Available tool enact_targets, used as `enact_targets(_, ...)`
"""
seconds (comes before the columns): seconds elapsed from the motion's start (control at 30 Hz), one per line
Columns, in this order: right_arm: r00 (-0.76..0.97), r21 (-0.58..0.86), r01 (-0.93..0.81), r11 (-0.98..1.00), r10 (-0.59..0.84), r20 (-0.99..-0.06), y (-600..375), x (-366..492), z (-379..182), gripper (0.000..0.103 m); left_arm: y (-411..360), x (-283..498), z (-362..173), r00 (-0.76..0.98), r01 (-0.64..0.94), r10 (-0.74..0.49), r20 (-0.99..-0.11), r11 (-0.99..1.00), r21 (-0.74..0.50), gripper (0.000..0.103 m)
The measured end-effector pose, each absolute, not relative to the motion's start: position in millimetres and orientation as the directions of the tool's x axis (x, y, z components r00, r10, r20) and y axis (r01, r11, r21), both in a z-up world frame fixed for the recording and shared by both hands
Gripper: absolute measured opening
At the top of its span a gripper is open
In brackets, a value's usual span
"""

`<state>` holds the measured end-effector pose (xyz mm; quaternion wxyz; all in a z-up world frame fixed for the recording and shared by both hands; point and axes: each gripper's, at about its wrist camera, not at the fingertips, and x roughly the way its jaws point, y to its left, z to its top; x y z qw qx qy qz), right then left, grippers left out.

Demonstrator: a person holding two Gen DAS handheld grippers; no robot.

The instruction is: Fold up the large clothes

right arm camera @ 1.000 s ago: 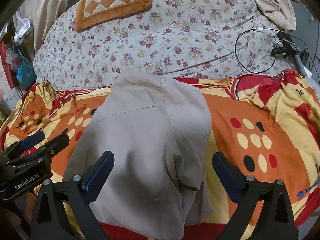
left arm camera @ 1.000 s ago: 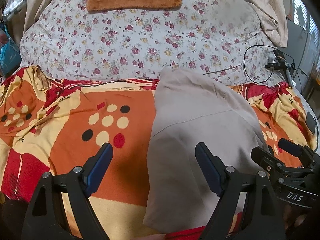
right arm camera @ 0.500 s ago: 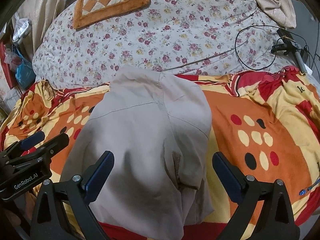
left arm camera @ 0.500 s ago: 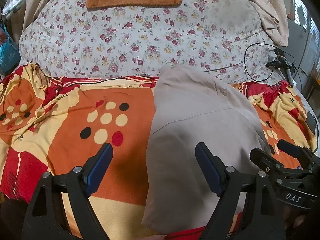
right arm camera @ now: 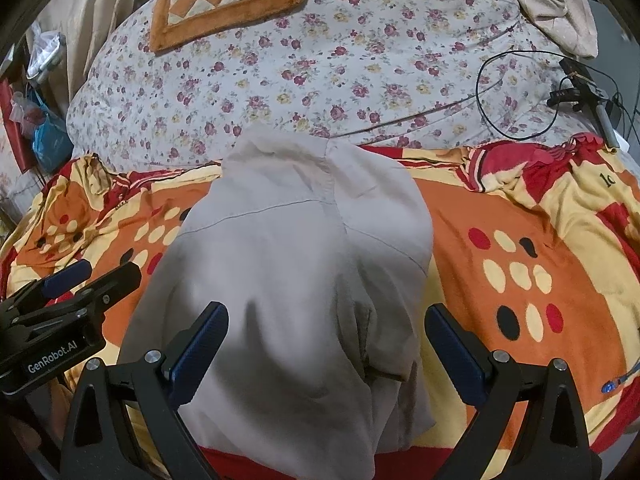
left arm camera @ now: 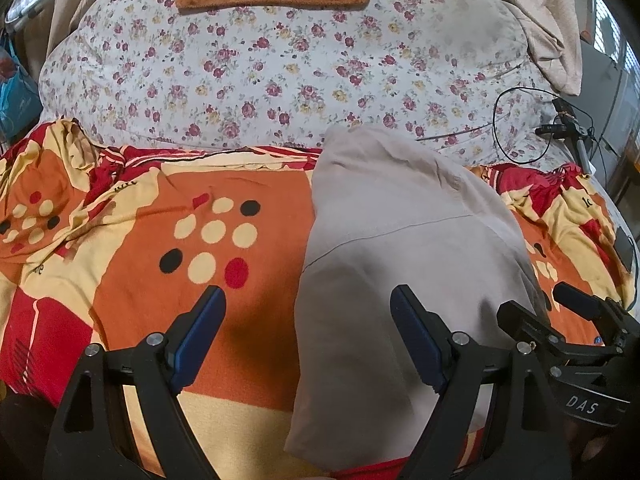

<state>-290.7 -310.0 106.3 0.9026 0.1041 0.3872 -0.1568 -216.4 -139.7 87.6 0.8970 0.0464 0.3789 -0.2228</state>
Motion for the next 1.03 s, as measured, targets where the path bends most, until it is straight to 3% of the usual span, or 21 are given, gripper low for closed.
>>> enact_targets(1.03,0.642,0.071,0.346,0.936,-0.181,-0.745,-313,-282,98,0.099,-142,-204,79,0.6,0.449,-0.364,-0.712,0.89,-0.076,0.085)
